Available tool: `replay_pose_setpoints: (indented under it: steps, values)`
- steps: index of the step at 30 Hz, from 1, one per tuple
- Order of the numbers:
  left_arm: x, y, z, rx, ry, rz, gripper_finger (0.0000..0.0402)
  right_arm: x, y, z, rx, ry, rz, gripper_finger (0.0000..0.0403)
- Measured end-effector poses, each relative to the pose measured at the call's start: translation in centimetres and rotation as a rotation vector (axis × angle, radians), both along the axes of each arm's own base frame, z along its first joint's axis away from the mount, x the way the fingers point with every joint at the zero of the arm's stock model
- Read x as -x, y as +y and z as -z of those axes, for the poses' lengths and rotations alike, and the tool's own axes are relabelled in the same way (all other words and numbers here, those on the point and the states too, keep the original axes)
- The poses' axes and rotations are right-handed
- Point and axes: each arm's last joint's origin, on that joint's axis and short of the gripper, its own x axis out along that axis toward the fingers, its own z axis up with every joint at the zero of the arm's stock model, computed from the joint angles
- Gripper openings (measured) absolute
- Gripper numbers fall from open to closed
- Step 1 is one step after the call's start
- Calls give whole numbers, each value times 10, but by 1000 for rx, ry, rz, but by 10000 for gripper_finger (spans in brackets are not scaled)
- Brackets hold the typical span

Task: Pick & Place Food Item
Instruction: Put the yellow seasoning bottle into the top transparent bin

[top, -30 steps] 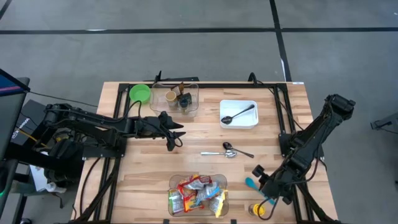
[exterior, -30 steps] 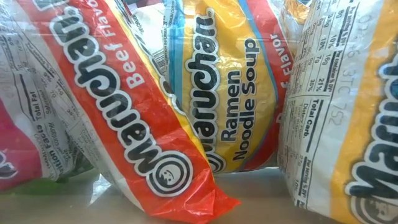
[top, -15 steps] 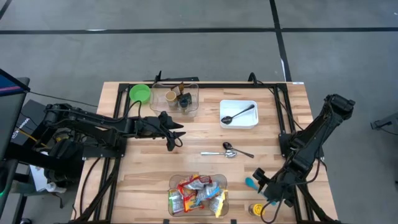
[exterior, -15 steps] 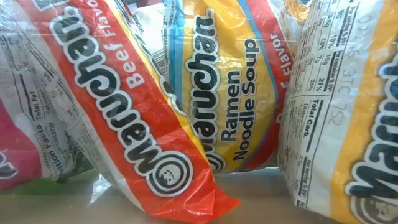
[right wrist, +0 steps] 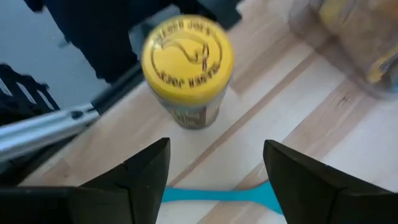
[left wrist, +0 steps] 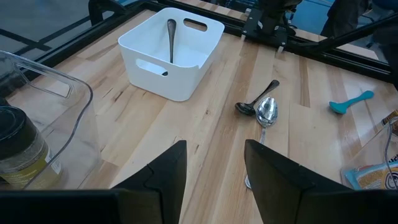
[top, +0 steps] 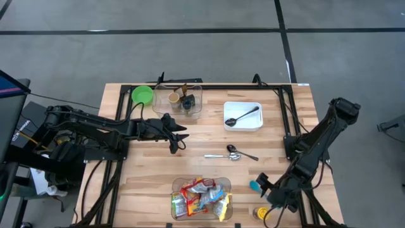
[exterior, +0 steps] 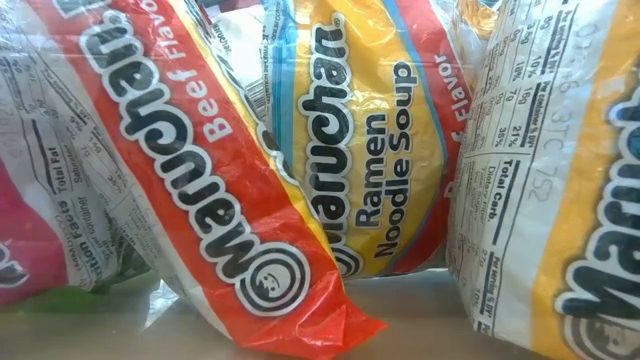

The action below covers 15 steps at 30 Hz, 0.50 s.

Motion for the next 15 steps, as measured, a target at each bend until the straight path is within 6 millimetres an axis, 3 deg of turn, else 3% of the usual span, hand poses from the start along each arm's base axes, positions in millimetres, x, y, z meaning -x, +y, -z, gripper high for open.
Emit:
replay_pose_setpoints:
  steps: [8,15]
  values:
    - [0,0,0,0,-1,0,154,-10,13,32,119,-2,77,252]
    - [0,0,0,0,-2,0,154,0,23,25,57,-40,91,252]
